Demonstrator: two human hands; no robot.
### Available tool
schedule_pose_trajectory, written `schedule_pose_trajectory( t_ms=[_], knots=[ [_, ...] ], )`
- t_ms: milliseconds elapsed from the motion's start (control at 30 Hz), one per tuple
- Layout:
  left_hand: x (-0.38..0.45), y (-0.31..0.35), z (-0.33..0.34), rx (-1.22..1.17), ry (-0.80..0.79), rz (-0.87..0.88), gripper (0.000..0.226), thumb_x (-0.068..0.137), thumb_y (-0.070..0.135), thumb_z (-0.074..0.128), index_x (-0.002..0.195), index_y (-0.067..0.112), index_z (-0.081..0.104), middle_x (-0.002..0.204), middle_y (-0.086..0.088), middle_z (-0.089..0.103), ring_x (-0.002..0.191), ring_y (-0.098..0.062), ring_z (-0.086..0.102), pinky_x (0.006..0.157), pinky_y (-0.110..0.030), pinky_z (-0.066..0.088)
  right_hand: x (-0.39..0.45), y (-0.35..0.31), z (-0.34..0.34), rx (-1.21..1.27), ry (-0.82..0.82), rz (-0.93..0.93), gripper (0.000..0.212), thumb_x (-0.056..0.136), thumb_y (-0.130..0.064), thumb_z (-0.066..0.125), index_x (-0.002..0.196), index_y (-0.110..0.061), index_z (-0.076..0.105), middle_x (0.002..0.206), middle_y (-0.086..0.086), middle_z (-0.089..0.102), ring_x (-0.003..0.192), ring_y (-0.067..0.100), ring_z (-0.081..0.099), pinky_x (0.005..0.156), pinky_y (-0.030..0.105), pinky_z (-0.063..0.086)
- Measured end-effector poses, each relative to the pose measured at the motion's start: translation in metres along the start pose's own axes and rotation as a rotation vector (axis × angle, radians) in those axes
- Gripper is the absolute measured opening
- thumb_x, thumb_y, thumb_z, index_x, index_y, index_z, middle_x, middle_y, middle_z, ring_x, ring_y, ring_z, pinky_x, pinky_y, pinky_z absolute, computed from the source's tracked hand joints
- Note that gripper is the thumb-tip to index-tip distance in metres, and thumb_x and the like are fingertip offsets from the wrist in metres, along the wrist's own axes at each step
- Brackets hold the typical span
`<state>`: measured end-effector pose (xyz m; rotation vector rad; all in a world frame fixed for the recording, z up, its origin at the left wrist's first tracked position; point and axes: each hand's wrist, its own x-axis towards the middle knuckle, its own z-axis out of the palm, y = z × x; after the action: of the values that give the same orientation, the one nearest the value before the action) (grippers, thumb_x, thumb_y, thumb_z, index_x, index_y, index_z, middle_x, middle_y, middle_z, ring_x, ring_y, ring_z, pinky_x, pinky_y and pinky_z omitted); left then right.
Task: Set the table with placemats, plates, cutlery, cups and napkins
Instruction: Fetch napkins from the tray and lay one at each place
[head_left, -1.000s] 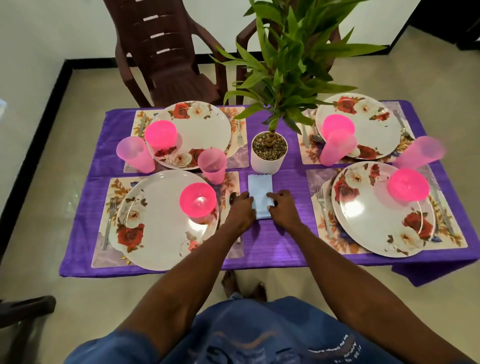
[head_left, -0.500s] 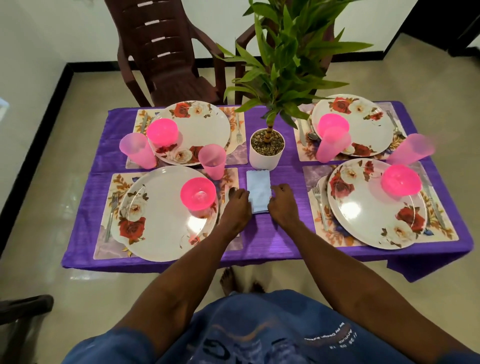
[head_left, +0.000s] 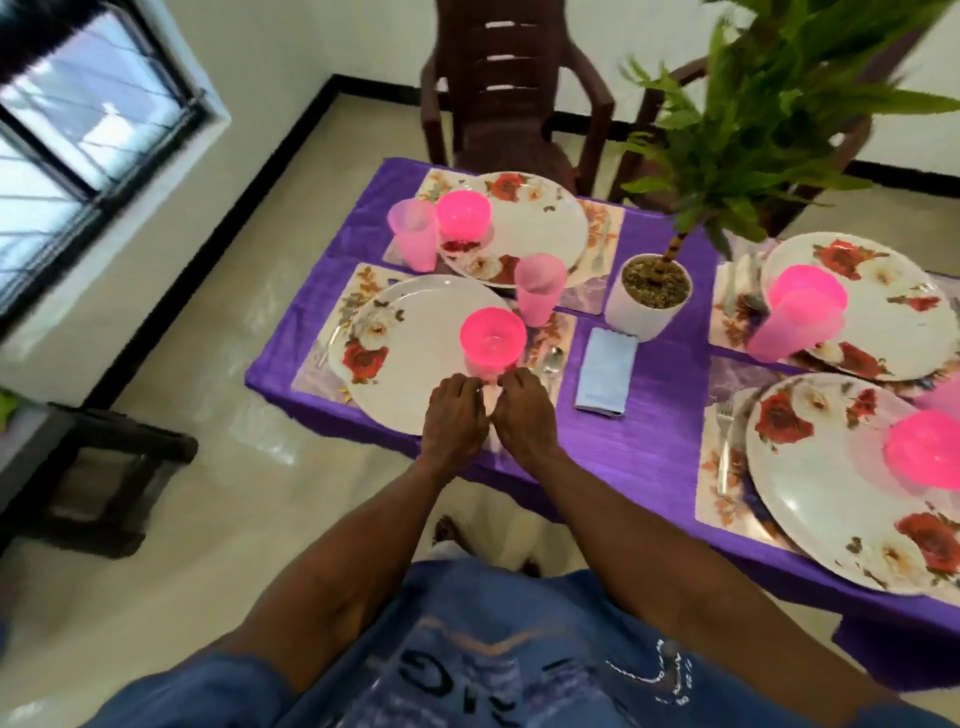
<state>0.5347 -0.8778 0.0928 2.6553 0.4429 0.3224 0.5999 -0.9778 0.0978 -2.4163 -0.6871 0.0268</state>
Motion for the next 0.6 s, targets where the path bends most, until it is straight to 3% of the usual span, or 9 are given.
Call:
schedule_pose_trajectory(
  t_ms=[100,233,333,433,500,600],
  knots=[
    [-0.012,-0.033,-0.020,0.044,0.080,-0.108,0.026,0.088,0.013,0.065,0.111,0.001,0.065,0.105,-0.018,0.068,0.093,-0.034,0.062,0.083,-0.044,0.051,0.006,-0.033,0.025,0.003,-0.079,-0.173,0.028,0.070,-0.002,0.049,0.089,0.004,0.068,0.085,0.022,0.064,0.075,0.040,0.062,0.062,0.042,0.051],
    [-0.023,-0.086,-0.049,0.082,0.264,-0.241,0.019,0.086,0.003,0.061,0.105,0.000,0.065,0.096,-0.019,0.066,0.085,-0.038,0.063,0.075,-0.045,0.052,0.012,-0.090,0.060,0.050,-0.125,-0.394,0.052,0.073,-0.027,0.032,0.093,0.005,0.068,0.088,0.023,0.065,0.078,0.040,0.062,0.065,0.043,0.052],
    [-0.030,-0.133,-0.073,0.198,0.355,-0.185,0.016,0.084,0.003,0.057,0.097,-0.001,0.065,0.090,-0.018,0.067,0.078,-0.038,0.063,0.066,-0.042,0.054,0.025,-0.131,0.096,0.055,-0.198,-0.429,0.043,0.084,-0.026,0.036,0.095,0.002,0.068,0.092,0.022,0.066,0.079,0.041,0.062,0.066,0.044,0.053],
    [-0.039,-0.190,-0.097,0.213,0.327,-0.301,0.033,0.085,0.018,0.039,0.099,0.000,0.064,0.092,-0.017,0.066,0.080,-0.039,0.062,0.069,-0.042,0.051,0.041,-0.169,0.149,0.008,-0.292,-0.493,0.016,0.086,-0.018,0.065,0.092,-0.004,0.068,0.088,0.016,0.067,0.076,0.033,0.062,0.063,0.039,0.052],
    [-0.046,-0.231,-0.108,0.175,0.263,-0.462,0.040,0.085,0.023,0.035,0.104,0.002,0.063,0.097,-0.017,0.065,0.087,-0.039,0.061,0.076,-0.043,0.050,0.051,-0.197,0.183,-0.044,-0.391,-0.478,0.016,0.085,-0.019,0.069,0.097,-0.009,0.066,0.092,0.009,0.067,0.079,0.027,0.061,0.067,0.036,0.052],
    [-0.061,-0.294,-0.126,0.133,0.092,-0.698,0.035,0.089,0.018,0.044,0.119,0.008,0.058,0.114,-0.014,0.060,0.104,-0.034,0.056,0.089,-0.042,0.043,0.060,-0.248,0.226,-0.072,-0.489,-0.516,0.024,0.074,0.001,0.064,0.098,-0.002,0.065,0.093,0.015,0.065,0.081,0.036,0.061,0.069,0.040,0.050]
  ],
)
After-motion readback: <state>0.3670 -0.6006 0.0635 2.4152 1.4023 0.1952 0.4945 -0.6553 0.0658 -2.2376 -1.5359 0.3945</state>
